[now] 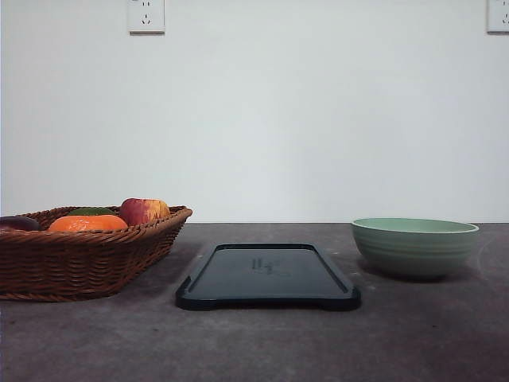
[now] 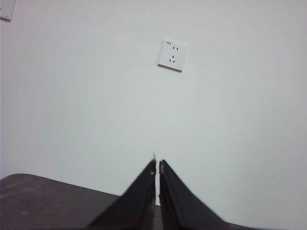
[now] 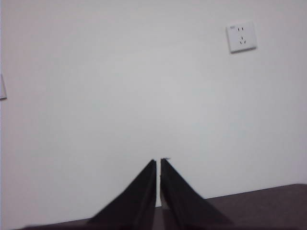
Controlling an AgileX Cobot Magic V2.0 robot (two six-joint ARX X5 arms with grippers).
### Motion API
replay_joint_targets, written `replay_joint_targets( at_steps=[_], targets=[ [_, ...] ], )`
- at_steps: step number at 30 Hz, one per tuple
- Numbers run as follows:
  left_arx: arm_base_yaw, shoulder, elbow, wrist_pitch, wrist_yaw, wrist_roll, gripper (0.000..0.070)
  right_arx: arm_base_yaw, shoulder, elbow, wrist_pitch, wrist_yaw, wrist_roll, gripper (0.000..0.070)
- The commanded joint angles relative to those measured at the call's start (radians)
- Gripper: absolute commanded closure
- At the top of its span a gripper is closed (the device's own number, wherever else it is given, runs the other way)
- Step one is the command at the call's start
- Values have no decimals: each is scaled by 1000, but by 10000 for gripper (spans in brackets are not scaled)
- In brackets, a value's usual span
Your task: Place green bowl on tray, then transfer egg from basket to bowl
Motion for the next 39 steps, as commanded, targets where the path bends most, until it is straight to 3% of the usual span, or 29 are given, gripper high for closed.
replay_joint_targets(
  at_steps=[1,5,9,14,18,28,33,39],
  targets=[
    [2,47,45,3,-1,16,700,-1,46,38,2,-6,-53,695],
    [2,181,166,-68,19,16,700,-1,167,124,-11,-58,-83,695],
    [2,329,311,-184,114,17,700,-1,295,222,-76,-119,-83,695],
    [-2,513,476,-327,212,34,700,0,453,361,-244,-175,-84,695],
    [-16,643,589,-463,224,38,700,0,572,464,-379,-191,-88,695],
    [-71,915,818,-784,240,148,700,0,847,691,-710,-196,-97,695],
    [-89,1007,879,-877,240,169,700,0,914,721,-754,-229,-97,695],
    [-100,1031,881,-879,240,169,696,0,922,721,-758,-235,-98,694]
  ],
)
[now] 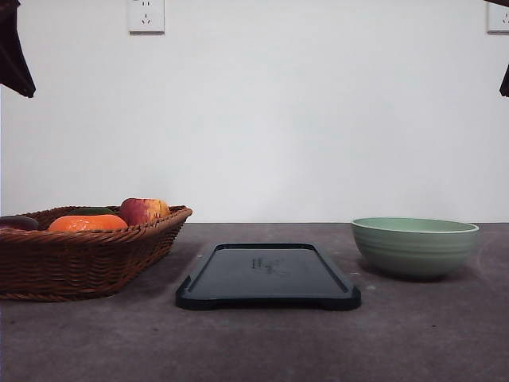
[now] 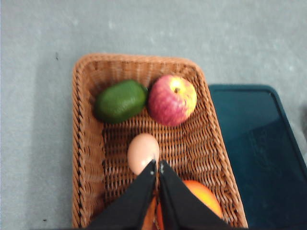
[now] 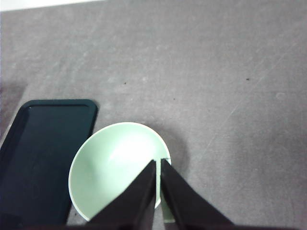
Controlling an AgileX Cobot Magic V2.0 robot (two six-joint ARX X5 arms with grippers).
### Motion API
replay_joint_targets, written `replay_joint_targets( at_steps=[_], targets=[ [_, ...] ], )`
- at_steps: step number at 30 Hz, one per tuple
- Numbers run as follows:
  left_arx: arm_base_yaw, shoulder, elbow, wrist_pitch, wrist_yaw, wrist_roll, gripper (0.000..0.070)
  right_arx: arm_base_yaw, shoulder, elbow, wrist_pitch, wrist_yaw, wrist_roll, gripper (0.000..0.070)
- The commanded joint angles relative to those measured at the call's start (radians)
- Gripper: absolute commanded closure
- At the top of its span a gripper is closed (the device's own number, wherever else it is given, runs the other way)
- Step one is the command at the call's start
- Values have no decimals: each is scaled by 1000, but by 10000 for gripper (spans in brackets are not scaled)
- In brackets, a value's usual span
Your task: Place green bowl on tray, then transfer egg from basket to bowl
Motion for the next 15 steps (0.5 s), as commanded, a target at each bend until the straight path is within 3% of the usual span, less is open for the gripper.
replay_joint_targets(
  at_steps=[1,4,7,9,15],
  targets=[
    [-3,7,27,12,3,10,690,-1,7,20,8,-3,-12,694],
    [-3,7,27,10,3,10,565,0,7,20,5,-4,-29,648],
    [-3,7,27,10,3,10,354,0,7,20,-6,-4,-49,370],
    [-3,7,27,9,3,10,310,0,7,20,-18,-4,-49,284],
    [-3,7,27,7,3,6,309,-1,18,40,-101,-4,-26,323]
  ],
)
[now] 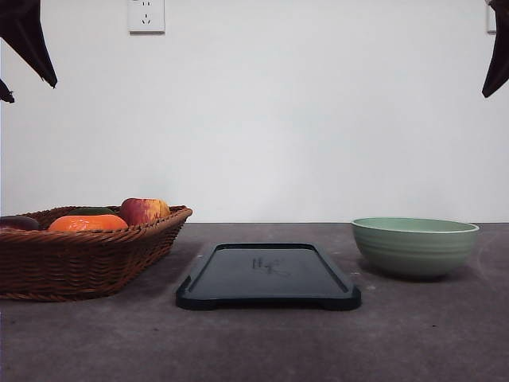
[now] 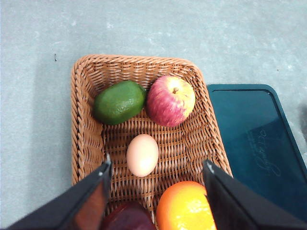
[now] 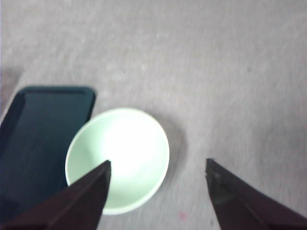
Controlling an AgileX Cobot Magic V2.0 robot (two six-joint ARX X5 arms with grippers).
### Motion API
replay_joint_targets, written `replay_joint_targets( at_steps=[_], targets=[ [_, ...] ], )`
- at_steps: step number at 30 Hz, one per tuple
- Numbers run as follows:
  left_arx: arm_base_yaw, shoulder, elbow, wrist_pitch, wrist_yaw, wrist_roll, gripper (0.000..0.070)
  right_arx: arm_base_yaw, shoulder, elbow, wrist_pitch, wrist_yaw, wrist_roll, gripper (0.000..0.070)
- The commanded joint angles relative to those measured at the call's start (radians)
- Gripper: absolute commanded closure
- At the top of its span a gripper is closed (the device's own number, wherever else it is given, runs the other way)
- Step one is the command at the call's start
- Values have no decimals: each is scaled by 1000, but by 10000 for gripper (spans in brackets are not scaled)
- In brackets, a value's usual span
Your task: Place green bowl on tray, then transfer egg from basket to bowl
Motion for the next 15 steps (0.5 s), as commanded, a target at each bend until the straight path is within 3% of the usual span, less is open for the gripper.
replay_joint_targets(
  at_steps=[1,15],
  targets=[
    [-2,7,24,8,3,5,309,0,22,41,-28,-3,6,338],
    [-3,7,24,0,3,-2,310,4,342,371,-382,-3,-39,359]
  ],
)
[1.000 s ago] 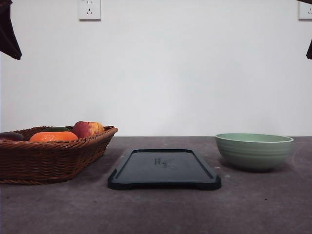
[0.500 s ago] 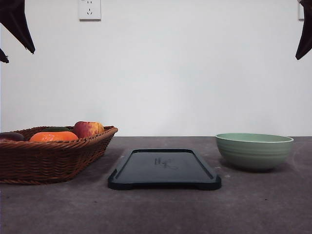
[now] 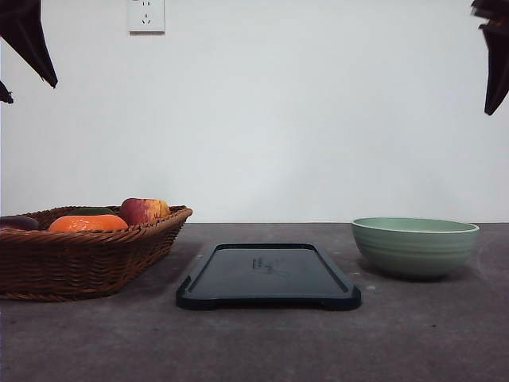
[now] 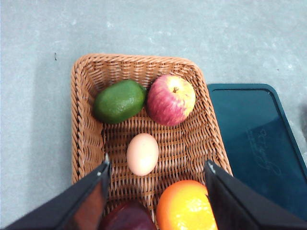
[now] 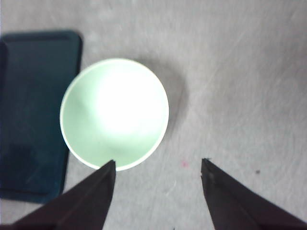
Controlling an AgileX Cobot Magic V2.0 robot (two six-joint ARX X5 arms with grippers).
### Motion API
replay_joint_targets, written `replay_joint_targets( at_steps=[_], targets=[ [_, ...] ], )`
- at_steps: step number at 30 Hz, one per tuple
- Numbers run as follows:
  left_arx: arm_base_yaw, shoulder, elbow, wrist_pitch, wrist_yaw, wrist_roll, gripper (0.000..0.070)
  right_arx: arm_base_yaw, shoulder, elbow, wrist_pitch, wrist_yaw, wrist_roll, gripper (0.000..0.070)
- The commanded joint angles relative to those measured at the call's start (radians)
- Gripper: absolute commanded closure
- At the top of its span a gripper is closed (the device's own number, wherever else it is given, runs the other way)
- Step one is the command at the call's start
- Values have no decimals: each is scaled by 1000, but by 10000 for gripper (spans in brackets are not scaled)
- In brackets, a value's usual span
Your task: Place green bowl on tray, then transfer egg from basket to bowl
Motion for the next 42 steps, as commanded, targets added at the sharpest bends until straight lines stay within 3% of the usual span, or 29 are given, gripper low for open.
replay_joint_targets(
  at_steps=[1,8,22,24,32,37,42],
  targets=[
    [-3,7,24,8,3,-2,310,6,55,47,-10,-3,-33,359],
    [-2,7,24,2,3,-2,310,38,217,134,-10,0,-54,360],
    [-3,7,24,-4,3,-27,311,84,446,140,22,68,-70,368],
    [-3,7,24,-4,3,-27,311,84,462,140,28,78,-69,409],
    [-2,7,24,-3,3,-27,310,84,499,140,44,85,-70,683],
    [-3,7,24,-4,3,-27,311,84,500,155,34,82,-69,699],
    [-3,7,24,-3,3,-27,311,97,500,240,-88,79,-69,699]
  ],
)
